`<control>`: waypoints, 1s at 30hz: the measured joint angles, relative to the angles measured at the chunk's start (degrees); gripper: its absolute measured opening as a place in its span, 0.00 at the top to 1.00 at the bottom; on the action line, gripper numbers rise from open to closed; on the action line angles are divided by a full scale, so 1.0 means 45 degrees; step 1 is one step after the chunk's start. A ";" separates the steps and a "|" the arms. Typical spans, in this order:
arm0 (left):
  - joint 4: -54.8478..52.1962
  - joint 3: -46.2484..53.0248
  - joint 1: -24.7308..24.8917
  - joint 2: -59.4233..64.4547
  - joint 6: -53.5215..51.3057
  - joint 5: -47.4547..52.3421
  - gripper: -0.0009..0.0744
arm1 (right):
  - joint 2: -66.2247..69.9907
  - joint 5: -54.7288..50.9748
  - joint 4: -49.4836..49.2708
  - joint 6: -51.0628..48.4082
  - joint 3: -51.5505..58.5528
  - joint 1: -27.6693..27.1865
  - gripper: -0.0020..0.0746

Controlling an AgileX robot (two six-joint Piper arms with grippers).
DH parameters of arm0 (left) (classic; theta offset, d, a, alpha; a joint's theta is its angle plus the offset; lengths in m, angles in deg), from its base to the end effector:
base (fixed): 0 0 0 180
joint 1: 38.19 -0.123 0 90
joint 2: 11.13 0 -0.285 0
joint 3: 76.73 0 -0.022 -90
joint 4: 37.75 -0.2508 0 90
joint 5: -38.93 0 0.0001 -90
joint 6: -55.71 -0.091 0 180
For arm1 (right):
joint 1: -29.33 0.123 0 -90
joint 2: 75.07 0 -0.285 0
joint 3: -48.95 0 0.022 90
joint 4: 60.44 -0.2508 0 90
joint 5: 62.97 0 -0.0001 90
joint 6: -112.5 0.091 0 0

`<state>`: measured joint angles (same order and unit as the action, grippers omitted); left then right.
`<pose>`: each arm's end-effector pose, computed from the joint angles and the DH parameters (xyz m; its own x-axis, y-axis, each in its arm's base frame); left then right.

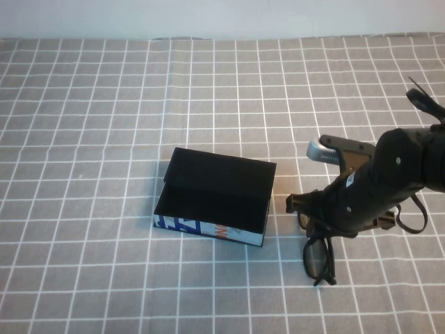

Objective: Take glasses out of glasses case

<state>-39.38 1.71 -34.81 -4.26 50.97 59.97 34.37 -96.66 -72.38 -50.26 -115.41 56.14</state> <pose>0.0525 -0.0022 0.1738 -0.2738 0.1254 -0.9536 0.0795 0.9910 0.1075 0.3043 0.1655 0.1817 -0.9592 0.0243 -0.2816 -0.0533 0.9629 0.2647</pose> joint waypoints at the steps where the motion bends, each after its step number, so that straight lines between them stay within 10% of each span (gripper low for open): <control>1: 0.0000 0.0000 0.0000 0.0000 0.0000 0.0000 0.99 | 0.0000 0.0000 -0.0038 0.0000 0.0068 0.0000 0.88; 11: 0.0000 0.0000 0.0000 0.0000 0.0000 0.0000 0.99 | -0.0658 -0.0691 0.0377 0.0050 0.0171 0.0000 0.51; 20: 0.0000 0.0000 0.0000 0.0000 0.0000 0.0000 0.99 | -0.4111 -0.3258 0.0986 -0.0429 0.0505 0.0143 0.91; 30: 0.0000 0.0000 0.0000 0.0000 0.0000 0.0000 0.99 | -0.8453 -0.4215 0.0958 -0.0555 0.3075 0.0475 0.99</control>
<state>-39.38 1.71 -34.81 -4.26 50.97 59.97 -3.67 -115.63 -68.07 -52.76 -101.58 58.28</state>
